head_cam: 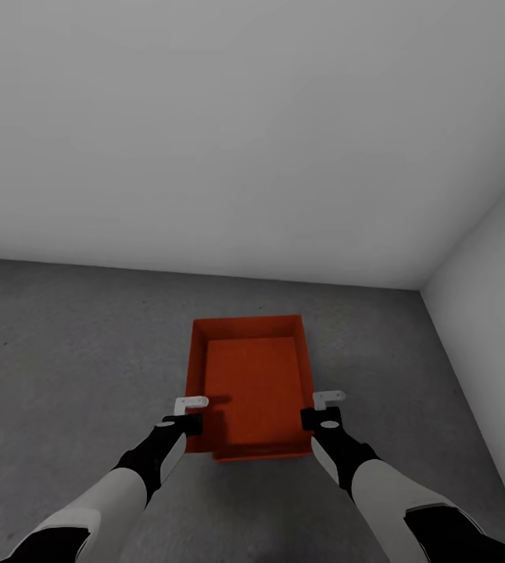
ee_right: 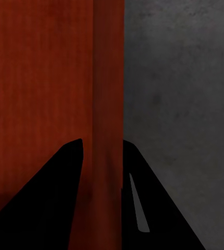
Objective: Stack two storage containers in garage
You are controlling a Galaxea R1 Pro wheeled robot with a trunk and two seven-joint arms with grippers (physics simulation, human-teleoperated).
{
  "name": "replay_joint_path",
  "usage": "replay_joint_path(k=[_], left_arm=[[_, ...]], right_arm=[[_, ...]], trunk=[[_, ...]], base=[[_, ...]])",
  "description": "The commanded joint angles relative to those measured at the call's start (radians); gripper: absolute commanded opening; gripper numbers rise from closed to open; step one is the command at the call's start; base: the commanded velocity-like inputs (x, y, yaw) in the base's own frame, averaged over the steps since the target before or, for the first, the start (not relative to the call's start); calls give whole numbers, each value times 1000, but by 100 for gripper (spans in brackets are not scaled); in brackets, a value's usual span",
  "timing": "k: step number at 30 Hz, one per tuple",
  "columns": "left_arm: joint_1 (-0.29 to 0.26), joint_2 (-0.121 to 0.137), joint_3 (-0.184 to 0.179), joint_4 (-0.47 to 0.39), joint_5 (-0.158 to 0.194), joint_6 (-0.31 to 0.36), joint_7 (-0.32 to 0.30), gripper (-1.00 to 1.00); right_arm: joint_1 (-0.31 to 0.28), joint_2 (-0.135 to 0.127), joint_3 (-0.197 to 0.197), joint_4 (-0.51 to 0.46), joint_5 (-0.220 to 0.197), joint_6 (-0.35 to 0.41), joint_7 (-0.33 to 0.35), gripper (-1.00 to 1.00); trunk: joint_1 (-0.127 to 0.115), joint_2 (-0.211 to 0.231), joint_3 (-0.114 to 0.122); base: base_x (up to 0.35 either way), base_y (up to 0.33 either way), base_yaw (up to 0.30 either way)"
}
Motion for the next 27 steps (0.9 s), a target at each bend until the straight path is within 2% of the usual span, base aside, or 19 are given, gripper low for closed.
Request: replay_joint_path(k=[1, 4, 27], left_arm=[[0, 32, -15, -5, -12, -8, 5, -100], [0, 32, -15, -5, -12, -10, 5, -100], [0, 32, -15, -5, -12, -13, 5, -100]], right_arm=[[-1, -5, 6, 3, -7, 24, -4, -100], [-1, -5, 6, 3, -8, 24, -4, -100], [-1, -4, 6, 3, -7, 24, -4, -100]], trunk=[[4, -8, -4], [15, -29, -13], [15, -29, -13]], base=[[0, 0, 0], [0, 0, 0], [0, 0, 0]])
